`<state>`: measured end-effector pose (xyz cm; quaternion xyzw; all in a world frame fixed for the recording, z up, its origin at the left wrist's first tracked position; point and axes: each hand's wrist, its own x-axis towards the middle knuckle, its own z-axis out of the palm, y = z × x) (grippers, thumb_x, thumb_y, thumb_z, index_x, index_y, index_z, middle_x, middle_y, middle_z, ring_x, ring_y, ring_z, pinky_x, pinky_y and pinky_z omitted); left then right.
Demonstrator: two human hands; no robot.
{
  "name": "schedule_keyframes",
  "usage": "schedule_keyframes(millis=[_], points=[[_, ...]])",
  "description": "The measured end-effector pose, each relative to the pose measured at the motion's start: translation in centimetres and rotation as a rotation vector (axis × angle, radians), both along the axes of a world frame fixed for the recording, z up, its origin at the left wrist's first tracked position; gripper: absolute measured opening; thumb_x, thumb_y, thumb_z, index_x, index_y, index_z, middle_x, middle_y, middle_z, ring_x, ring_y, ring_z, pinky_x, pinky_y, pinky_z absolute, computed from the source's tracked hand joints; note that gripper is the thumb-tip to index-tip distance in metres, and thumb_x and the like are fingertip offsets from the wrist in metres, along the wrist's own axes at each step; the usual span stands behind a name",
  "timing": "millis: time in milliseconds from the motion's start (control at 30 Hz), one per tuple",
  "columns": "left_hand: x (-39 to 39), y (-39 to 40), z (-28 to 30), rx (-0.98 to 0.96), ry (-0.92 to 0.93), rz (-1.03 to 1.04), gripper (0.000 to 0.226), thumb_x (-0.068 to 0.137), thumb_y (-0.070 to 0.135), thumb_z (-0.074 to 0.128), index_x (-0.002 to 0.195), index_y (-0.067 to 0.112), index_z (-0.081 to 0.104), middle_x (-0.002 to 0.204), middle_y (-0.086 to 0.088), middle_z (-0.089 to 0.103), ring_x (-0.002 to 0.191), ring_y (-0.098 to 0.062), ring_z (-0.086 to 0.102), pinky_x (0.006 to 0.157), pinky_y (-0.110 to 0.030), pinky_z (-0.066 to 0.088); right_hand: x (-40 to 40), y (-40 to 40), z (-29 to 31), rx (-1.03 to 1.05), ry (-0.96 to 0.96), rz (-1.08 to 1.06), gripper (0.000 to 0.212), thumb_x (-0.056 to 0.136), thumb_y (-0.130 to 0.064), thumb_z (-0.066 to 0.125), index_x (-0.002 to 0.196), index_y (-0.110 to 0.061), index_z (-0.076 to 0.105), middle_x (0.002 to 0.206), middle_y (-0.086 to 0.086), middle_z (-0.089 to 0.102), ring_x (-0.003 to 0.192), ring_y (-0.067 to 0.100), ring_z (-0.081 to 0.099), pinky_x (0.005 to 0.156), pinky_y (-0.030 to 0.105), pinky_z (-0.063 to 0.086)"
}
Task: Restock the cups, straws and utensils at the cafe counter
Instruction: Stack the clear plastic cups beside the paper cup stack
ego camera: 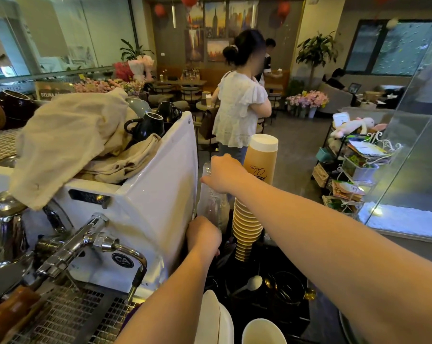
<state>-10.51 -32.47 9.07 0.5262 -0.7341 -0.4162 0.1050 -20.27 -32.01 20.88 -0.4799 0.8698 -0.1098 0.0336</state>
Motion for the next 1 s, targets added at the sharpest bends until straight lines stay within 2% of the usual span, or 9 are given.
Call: schedule_keyframes(millis=[67, 167, 267, 367, 500, 633, 833, 933, 1000], points=[[-0.1, 0.1, 0.1, -0.026, -0.098, -0.013, 0.016, 0.087, 0.007, 0.062, 0.073, 0.001, 0.062, 0.058, -0.011, 0.071, 0.044, -0.025, 0.069, 0.043, -0.037, 0.06, -0.1, 0.0, -0.1, -0.003, -0.008, -0.001, 0.054, 0.093, -0.046, 0.06, 0.128, -0.006, 0.05, 0.131, 0.023, 0.046, 0.095, 0.033, 0.053, 0.072, 0.036, 0.041], [-0.2, 0.4, 0.3, -0.039, -0.091, -0.009, 0.024, 0.083, 0.005, 0.061, 0.061, 0.007, 0.051, 0.055, -0.011, 0.066, 0.04, -0.026, 0.066, 0.04, -0.04, 0.059, -0.3, 0.0, -0.2, -0.016, -0.006, -0.005, 0.057, 0.093, -0.047, 0.06, 0.13, -0.006, 0.049, 0.131, 0.023, 0.046, 0.107, 0.037, 0.055, 0.075, 0.035, 0.042], [-0.1, 0.3, 0.4, -0.037, -0.081, 0.005, 0.018, 0.079, 0.005, 0.061, 0.062, 0.005, 0.056, 0.057, -0.012, 0.066, 0.045, -0.028, 0.068, 0.046, -0.043, 0.061, -0.4, -0.1, -0.1, -0.039, -0.006, -0.012, 0.058, 0.093, -0.048, 0.06, 0.132, -0.007, 0.048, 0.133, 0.022, 0.045, 0.108, 0.037, 0.056, 0.074, 0.035, 0.042], [0.2, 0.3, 0.4, 0.014, -0.054, 0.004, 0.014, 0.081, 0.011, 0.059, 0.071, 0.002, 0.06, 0.06, -0.012, 0.068, 0.042, -0.028, 0.067, 0.033, -0.029, 0.052, -0.5, -0.1, -0.1, -0.058, -0.012, -0.014, 0.057, 0.092, -0.046, 0.061, 0.131, -0.007, 0.049, 0.133, 0.022, 0.046, 0.107, 0.036, 0.056, 0.073, 0.035, 0.042], [0.5, 0.6, 0.2, 0.031, -0.005, -0.009, 0.016, 0.082, 0.015, 0.059, 0.07, 0.005, 0.061, 0.061, -0.01, 0.067, 0.042, -0.028, 0.065, 0.033, -0.02, 0.043, -0.3, -0.2, -0.7, -0.046, -0.013, -0.022, 0.058, 0.092, -0.046, 0.061, 0.133, -0.007, 0.048, 0.132, 0.022, 0.047, 0.107, 0.036, 0.057, 0.071, 0.035, 0.042], [1.1, 0.5, -0.3, 0.026, 0.014, -0.026, 0.013, 0.081, 0.009, 0.056, 0.068, 0.008, 0.055, 0.053, -0.006, 0.055, 0.039, -0.026, 0.056, 0.036, -0.02, 0.041, -0.2, -0.2, -1.5, -0.039, -0.016, -0.021, 0.062, 0.092, -0.047, 0.062, 0.137, -0.007, 0.045, 0.133, 0.021, 0.047, 0.108, 0.036, 0.058, 0.073, 0.035, 0.046], [1.4, 0.7, -0.6, 0.005, 0.018, -0.051, 0.013, 0.077, 0.007, 0.055, 0.065, 0.01, 0.054, 0.052, -0.007, 0.053, 0.045, -0.025, 0.05, 0.045, -0.029, 0.04, -0.1, 0.0, -1.4, -0.045, -0.027, -0.02, 0.06, 0.092, -0.046, 0.061, 0.135, -0.007, 0.047, 0.13, 0.021, 0.051, 0.109, 0.036, 0.057, 0.073, 0.036, 0.045], [1.6, 1.0, -0.3, -0.008, 0.017, -0.064, 0.01, 0.072, 0.005, 0.052, 0.062, 0.009, 0.052, 0.049, -0.007, 0.052, 0.045, -0.025, 0.049, 0.045, -0.03, 0.039, 0.0, 0.1, -1.6, -0.051, -0.012, -0.02, 0.068, 0.092, -0.054, 0.057, 0.138, -0.007, 0.043, 0.132, 0.022, 0.052, 0.109, 0.036, 0.058, 0.071, 0.036, 0.046], [1.8, 1.1, -0.1, -0.026, 0.031, -0.073, 0.012, 0.069, 0.005, 0.052, 0.059, 0.011, 0.047, 0.048, -0.006, 0.047, 0.047, -0.025, 0.045, 0.046, -0.032, 0.036, 0.2, 0.5, -1.5, -0.055, 0.012, -0.024, 0.074, 0.093, -0.058, 0.051, 0.144, -0.007, 0.036, 0.138, 0.024, 0.046, 0.115, 0.039, 0.055, 0.076, 0.039, 0.048]])
